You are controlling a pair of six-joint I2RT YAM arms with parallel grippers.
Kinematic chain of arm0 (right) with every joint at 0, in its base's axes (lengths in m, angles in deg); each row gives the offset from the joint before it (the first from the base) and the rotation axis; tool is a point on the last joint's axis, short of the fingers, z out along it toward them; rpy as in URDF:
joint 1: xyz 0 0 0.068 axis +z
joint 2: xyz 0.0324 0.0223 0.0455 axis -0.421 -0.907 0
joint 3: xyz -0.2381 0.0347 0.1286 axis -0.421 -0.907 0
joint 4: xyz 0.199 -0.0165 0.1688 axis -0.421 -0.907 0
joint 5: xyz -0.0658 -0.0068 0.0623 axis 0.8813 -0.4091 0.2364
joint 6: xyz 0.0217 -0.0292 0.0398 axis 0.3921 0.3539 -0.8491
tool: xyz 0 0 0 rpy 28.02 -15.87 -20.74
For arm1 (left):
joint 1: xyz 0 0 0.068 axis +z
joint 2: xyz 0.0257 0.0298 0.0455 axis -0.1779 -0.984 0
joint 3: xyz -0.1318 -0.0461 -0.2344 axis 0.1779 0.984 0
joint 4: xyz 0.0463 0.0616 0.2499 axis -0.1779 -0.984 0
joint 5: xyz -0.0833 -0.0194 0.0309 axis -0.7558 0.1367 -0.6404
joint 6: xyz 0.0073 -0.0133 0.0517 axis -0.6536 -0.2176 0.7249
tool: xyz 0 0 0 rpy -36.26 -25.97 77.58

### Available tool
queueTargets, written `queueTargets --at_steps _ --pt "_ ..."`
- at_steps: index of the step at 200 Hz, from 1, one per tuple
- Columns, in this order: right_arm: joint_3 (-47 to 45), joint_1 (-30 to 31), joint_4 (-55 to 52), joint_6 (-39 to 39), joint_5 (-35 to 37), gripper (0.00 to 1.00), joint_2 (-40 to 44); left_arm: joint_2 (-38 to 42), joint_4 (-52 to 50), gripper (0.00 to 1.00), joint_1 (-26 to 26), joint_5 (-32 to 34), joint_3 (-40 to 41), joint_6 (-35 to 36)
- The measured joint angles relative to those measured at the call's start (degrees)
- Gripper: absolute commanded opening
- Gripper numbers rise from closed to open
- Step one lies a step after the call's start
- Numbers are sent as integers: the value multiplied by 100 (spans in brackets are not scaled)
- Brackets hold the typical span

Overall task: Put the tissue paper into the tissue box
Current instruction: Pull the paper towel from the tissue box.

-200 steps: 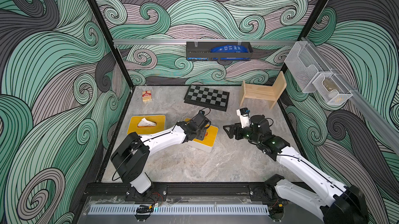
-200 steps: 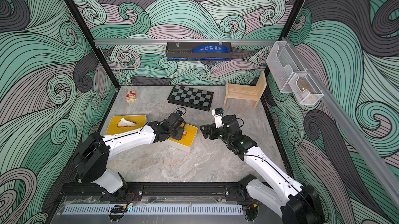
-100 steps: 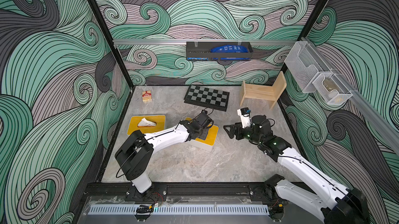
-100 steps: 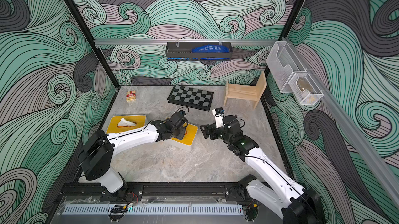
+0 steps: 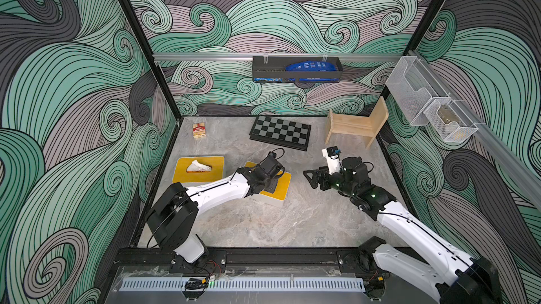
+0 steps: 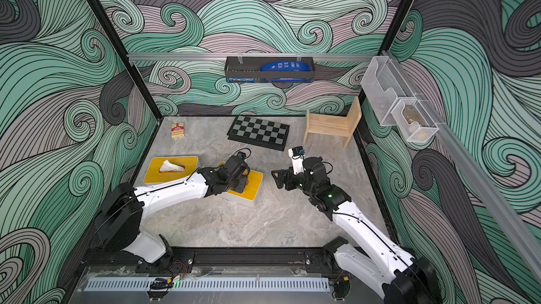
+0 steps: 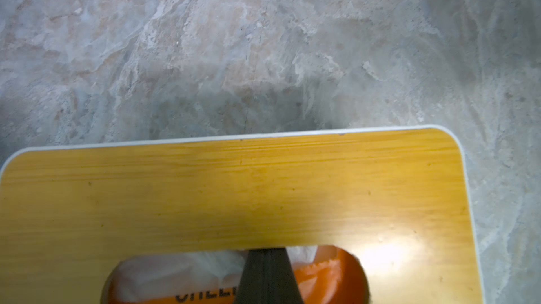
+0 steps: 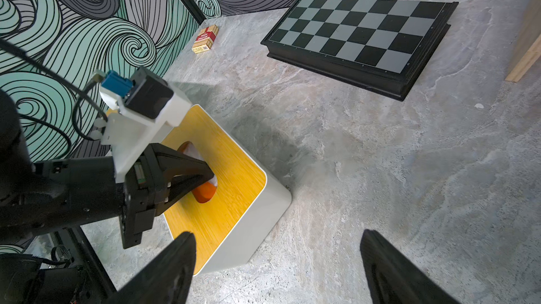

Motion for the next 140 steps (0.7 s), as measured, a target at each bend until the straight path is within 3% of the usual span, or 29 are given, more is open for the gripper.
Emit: queueTargets --at_steps 53,119,140 --pt "0 0 0 2 -17 91 -9 490 11 0 0 -11 212 4" --pt "0 0 0 55 -175 92 -323 549 107 0 0 -136 306 7" --pt "0 0 4 79 -210 92 -378 946 155 0 0 -131 533 7"
